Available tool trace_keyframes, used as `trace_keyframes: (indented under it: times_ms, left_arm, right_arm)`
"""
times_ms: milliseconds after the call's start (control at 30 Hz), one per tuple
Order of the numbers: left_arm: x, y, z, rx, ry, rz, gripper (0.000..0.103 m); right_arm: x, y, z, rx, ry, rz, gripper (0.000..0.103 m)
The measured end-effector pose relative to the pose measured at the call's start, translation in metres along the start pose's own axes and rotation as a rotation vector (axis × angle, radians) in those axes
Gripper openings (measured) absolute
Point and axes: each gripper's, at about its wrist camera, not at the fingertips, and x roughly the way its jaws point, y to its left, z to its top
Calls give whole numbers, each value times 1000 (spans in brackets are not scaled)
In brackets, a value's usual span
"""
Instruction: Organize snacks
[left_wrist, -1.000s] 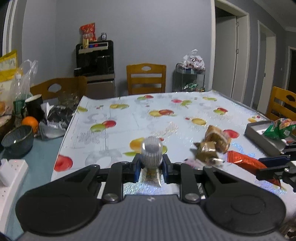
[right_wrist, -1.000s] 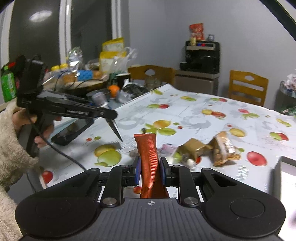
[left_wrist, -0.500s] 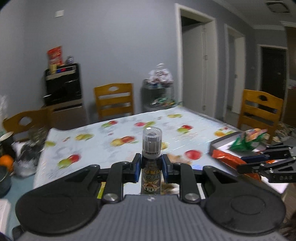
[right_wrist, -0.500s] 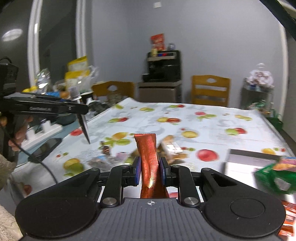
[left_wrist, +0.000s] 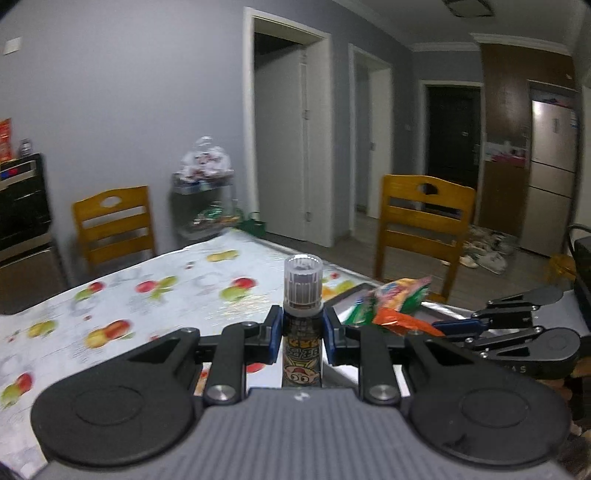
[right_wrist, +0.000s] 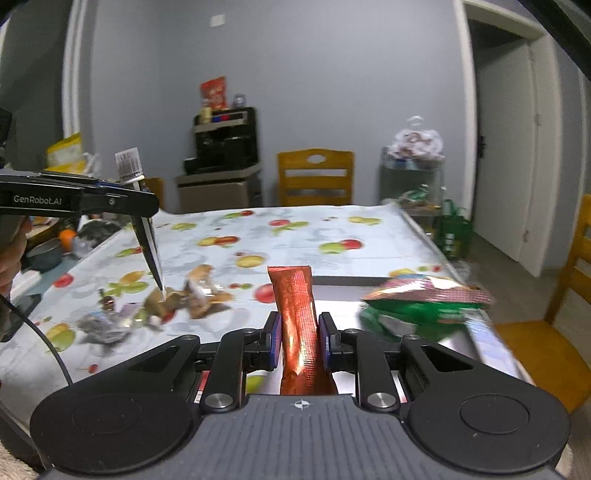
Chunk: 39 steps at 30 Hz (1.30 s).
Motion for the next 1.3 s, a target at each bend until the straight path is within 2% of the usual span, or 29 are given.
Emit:
trace_keyframes:
  times_ms: [167, 367, 667, 1067, 1300]
  left_arm:
    - [31, -31, 15, 22, 10, -63, 20]
    - [65, -50, 24, 18, 41, -112, 20]
    - [135, -45, 19, -75, 154, -144, 20]
    - [209, -53, 19, -53, 269, -80, 20]
    - [236, -54, 24, -28, 278, -39, 20]
  right_arm:
    - [-11, -22, -10, 25, -5, -38, 23]
    - [-16, -37, -18, 38, 9, -47, 23]
    - [5, -35, -26, 50, 67, -27, 23]
    - [29, -32, -30, 33, 116, -51, 23]
    - [35, -34, -31, 33, 135, -60, 23]
